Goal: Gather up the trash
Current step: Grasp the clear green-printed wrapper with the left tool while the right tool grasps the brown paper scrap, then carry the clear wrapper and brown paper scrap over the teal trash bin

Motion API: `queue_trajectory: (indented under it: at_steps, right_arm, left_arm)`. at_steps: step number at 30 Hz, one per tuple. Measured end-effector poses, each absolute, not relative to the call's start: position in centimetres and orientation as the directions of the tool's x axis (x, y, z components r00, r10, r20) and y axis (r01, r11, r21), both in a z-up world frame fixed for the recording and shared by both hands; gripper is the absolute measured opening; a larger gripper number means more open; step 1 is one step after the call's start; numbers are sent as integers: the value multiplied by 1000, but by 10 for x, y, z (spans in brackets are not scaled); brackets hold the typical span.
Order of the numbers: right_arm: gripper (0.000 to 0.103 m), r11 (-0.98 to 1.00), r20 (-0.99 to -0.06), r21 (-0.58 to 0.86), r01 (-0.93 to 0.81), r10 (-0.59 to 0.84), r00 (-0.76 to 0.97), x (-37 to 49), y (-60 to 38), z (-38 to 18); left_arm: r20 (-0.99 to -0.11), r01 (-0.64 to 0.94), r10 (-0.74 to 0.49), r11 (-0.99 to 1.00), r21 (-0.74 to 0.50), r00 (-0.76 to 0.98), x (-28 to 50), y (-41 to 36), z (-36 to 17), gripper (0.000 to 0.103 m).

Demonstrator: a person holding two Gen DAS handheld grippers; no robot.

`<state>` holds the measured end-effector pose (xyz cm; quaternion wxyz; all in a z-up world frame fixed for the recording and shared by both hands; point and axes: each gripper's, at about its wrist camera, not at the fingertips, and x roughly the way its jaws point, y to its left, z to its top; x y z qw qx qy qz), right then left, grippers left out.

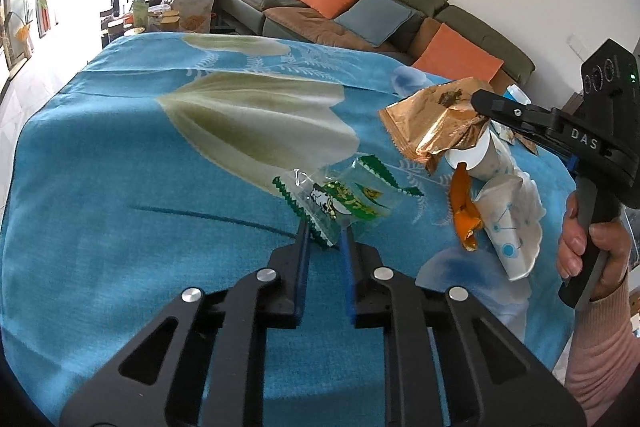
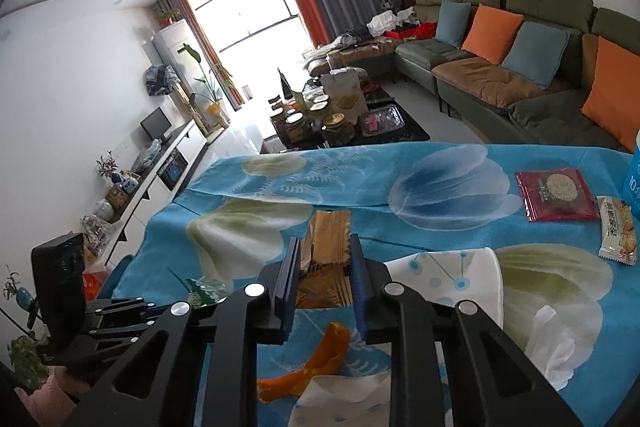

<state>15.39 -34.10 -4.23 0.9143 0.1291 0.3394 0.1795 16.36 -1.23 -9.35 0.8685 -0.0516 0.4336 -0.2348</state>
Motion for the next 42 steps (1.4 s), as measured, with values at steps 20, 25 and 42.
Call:
queue_trajectory:
  at_steps: [20, 25, 42]
  right_arm:
    - [21, 838, -490, 434, -330, 527, 694, 121, -321, -31]
    - [21, 824, -481, 447, -350, 550, 682, 114, -311, -33]
    - [21, 775, -462, 478, -413, 622, 632, 95, -278, -36]
  left_arm:
    - [-676, 355, -439, 895, -270, 592, 126, 14, -69, 6]
    - [-667, 347, -426, 902, -258, 611, 113, 24, -62, 6]
    - [-641, 275, -377, 926, -258, 669, 68, 69, -48, 6]
